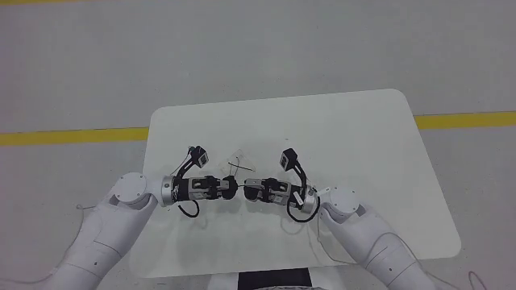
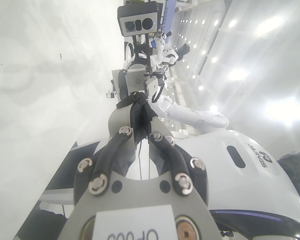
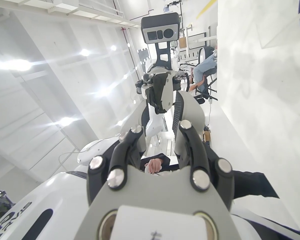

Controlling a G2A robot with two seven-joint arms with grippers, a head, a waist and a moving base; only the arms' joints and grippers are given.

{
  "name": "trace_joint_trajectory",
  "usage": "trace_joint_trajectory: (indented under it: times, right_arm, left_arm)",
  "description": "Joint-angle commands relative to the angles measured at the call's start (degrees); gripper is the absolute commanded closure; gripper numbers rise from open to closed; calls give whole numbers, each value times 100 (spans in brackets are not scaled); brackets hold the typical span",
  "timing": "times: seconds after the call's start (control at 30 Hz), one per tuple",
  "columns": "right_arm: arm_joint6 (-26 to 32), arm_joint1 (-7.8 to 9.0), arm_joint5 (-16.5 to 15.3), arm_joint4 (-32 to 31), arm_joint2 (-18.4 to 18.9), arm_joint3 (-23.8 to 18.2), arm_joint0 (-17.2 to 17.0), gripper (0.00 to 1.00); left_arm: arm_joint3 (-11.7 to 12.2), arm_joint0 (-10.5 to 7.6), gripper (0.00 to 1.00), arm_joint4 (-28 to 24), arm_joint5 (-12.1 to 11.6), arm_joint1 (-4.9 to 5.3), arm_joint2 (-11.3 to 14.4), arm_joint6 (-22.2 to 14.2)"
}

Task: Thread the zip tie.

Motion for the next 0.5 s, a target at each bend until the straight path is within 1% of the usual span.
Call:
trace_joint_trajectory:
  times: [0.0, 0.07, 0.2, 0.23, 0.47]
  right_arm:
    - [4, 3, -5, 4, 1, -6, -2, 83]
    - [1, 6, -12, 8, 4, -9, 0, 89]
    - [-8, 11, -23, 2, 5, -10, 8, 96]
    - [-8, 12, -26, 1, 5, -11, 9, 100]
    - [-19, 23, -61, -41, 2, -22, 16, 100]
  left_arm:
    - [0, 0, 100, 0, 0, 0, 0, 0]
    - [0, 0, 100, 0, 0, 0, 0, 0]
    - [0, 0, 100, 0, 0, 0, 0, 0]
    - [0, 0, 100, 0, 0, 0, 0, 0]
    - [0, 0, 100, 0, 0, 0, 0, 0]
